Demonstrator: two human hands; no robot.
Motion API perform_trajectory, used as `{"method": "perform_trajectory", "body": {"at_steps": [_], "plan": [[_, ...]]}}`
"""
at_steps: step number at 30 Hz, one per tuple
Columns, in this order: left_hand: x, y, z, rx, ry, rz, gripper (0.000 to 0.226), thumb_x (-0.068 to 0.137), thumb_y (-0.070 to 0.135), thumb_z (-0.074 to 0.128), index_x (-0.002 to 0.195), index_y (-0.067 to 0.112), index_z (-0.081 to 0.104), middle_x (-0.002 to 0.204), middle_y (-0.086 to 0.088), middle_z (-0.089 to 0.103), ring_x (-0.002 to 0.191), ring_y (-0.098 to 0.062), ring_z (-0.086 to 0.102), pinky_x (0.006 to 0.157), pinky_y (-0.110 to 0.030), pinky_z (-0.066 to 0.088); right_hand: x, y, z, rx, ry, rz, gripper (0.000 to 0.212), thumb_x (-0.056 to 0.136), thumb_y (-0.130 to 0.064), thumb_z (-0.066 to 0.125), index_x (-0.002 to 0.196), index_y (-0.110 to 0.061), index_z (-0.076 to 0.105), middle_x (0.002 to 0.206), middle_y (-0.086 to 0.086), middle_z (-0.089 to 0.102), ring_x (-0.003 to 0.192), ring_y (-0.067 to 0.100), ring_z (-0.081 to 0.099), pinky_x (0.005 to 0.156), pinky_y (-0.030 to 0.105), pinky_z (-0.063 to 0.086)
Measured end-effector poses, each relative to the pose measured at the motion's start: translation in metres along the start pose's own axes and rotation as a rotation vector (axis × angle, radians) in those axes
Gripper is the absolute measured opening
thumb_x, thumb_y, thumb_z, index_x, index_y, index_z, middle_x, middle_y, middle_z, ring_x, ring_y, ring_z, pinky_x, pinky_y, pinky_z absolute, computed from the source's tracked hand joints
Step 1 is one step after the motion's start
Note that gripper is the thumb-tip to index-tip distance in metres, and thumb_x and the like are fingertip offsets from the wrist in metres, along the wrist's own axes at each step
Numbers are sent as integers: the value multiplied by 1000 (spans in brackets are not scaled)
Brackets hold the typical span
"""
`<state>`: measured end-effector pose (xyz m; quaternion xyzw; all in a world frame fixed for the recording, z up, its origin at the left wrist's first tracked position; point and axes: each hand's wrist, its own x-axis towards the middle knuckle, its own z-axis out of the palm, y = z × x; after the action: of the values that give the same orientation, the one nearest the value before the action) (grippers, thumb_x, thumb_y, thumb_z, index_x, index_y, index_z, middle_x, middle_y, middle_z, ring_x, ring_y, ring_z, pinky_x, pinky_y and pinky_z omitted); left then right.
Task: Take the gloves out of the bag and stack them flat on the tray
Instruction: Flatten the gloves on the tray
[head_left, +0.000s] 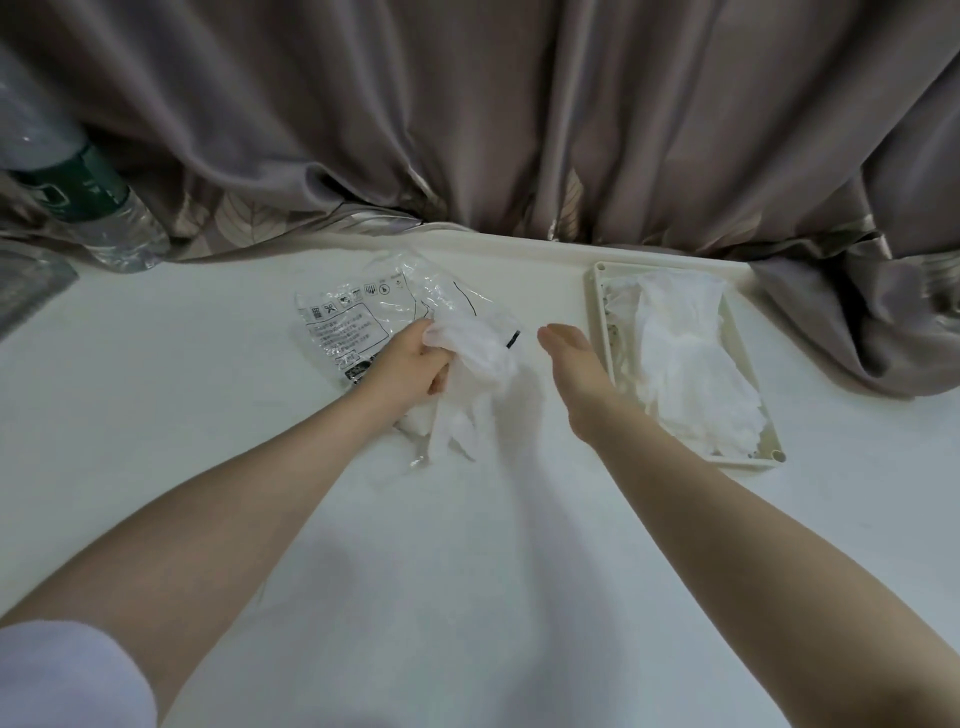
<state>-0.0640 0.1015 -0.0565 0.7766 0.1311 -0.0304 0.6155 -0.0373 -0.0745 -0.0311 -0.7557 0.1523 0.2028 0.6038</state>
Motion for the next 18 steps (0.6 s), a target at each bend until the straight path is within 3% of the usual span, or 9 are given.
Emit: {"method": "perform_trajectory", "body": {"at_steps": [2, 6, 9, 13, 16, 18], "plan": [[3, -2, -6, 62, 10, 13, 20, 91, 8, 49, 78, 23, 49, 50, 6, 45, 47, -13, 39, 50, -24, 33, -3, -4, 8, -19, -131, -129, 20, 99, -29, 46, 115, -19, 53, 109, -8, 53, 99, 12, 49, 76, 20, 38], [3, 9, -8, 0, -43, 1, 14, 93, 5, 51, 83, 14, 53, 38, 11, 43, 35, -4, 33, 40, -16, 27, 4, -6, 28, -243, -307, -260, 19, 92, -19, 59, 110, -13, 58, 95, -1, 60, 80, 13, 57, 65, 20, 45], [0, 14, -13, -156, -33, -17, 20, 93, 1, 52, 75, 10, 53, 38, 12, 41, 35, -2, 31, 39, -13, 26, 18, -3, 38, -285, -203, -237, 5, 89, -10, 52, 85, -9, 55, 76, 6, 50, 70, 20, 46, 60, 28, 37], [-8, 24, -30, -430, -102, -5, 20, 93, -2, 46, 76, 6, 51, 40, 10, 31, 37, -4, 27, 40, -15, 26, 33, 0, 31, -282, 14, -80, 28, 93, -10, 38, 65, -14, 41, 63, 1, 38, 58, 18, 32, 50, 24, 25], [-16, 38, -35, -523, -198, -9, 11, 81, -1, 51, 78, 9, 49, 41, 11, 26, 37, -5, 22, 46, -22, 16, 41, 1, 27, -299, 39, -16, 29, 88, 0, 33, 63, -14, 35, 61, 1, 35, 56, 18, 27, 46, 19, 22], [-21, 48, -31, -547, -273, -2, 10, 71, 1, 46, 76, 10, 47, 40, 12, 23, 35, -4, 19, 53, -29, 10, 39, -4, 29, -340, 10, -39, 21, 87, -1, 36, 72, -13, 45, 67, 4, 42, 58, 21, 34, 48, 20, 25]]}}
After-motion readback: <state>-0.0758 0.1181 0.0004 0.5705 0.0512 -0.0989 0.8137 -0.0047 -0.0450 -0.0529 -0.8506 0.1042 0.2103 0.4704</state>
